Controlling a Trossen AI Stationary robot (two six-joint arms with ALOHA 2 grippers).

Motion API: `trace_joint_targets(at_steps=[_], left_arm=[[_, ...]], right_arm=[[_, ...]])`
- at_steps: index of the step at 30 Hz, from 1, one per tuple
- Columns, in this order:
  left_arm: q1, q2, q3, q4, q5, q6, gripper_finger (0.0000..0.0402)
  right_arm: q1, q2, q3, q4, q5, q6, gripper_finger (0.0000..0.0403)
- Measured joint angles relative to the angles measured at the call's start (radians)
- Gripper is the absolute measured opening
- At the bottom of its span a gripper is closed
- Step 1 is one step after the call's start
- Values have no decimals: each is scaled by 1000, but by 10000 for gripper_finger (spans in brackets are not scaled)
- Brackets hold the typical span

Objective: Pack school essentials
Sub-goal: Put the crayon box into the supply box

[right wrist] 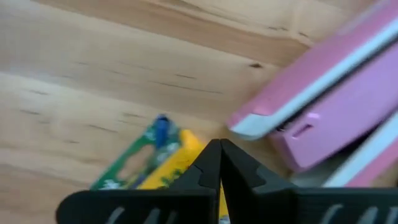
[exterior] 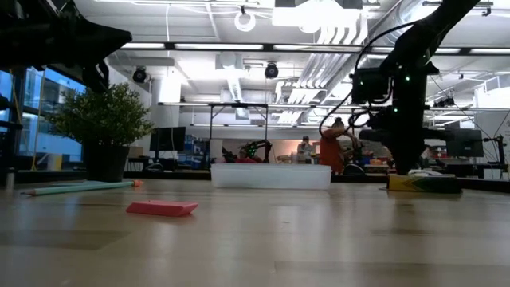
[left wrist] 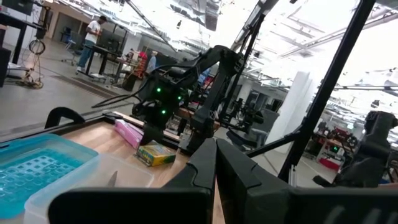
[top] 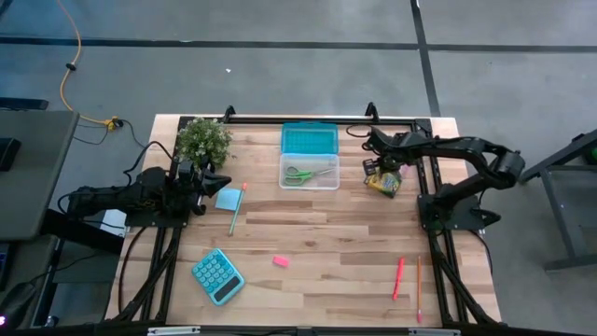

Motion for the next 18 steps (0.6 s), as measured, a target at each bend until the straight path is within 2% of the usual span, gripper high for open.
trace_joint_targets(at_steps=[4,15,18], left_arm=[[0,0,0,0,-3,0,0],[0,0,0,0,-4,0,0],[0,0,0,0,-4,0,0]], right_arm=[[40,-2,29,2,-36,-25,0],[149,0,34,-7,-38,32,0],[174,0,35,-13,5,53,0]])
